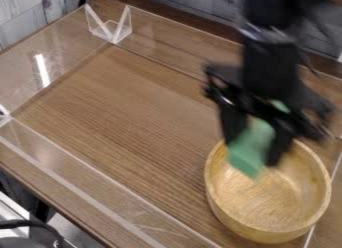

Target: Put the green block in the brown bowl

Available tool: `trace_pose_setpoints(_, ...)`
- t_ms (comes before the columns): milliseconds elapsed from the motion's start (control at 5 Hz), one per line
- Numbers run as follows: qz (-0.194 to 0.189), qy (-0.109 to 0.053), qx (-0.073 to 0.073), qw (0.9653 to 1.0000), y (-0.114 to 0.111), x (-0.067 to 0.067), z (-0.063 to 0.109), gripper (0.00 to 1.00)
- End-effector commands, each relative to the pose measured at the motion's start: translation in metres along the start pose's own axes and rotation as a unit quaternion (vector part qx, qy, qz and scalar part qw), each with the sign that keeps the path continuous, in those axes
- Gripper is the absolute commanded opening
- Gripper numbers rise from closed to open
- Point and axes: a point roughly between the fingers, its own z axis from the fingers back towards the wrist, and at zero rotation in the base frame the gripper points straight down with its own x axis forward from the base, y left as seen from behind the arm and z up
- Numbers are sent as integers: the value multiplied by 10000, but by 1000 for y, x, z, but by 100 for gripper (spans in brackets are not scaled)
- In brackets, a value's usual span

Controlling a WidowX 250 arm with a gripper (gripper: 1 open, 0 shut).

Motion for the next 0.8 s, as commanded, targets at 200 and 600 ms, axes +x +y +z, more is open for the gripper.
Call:
trace_pose_setpoints(200,335,-400,-15,9986,-23,12,-15,0)
trace_pose_setpoints(600,633,-518,-45,9966,-19,9,-14,0)
